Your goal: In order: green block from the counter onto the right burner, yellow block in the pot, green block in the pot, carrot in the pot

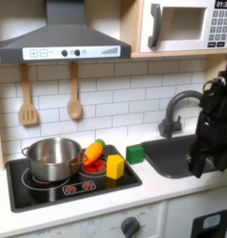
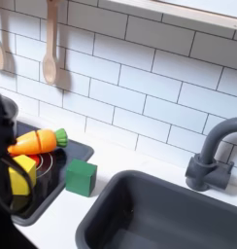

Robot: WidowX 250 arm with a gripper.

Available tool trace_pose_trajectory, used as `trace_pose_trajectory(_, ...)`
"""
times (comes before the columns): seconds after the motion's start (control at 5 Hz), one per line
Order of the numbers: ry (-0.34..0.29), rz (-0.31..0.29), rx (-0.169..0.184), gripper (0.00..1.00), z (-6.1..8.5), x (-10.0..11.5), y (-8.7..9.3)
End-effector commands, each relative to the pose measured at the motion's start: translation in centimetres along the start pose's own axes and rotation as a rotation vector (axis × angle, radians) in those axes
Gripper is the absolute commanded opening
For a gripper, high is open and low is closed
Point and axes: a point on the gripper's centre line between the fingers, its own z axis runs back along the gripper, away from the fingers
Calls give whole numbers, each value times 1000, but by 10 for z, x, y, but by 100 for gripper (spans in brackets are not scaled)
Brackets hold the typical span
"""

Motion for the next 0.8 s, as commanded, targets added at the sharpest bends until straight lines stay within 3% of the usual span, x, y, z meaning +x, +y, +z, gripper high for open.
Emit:
trace_pose_trajectory(0.0, -6, 1, -8, 100, -16, 40, 9)
trace_pose_trajectory(0.2, -15, -1, -31, 100, -20, 56, 15)
trace_pose_trajectory(0.6, -9, -1, -36, 100, -37, 88, 20)
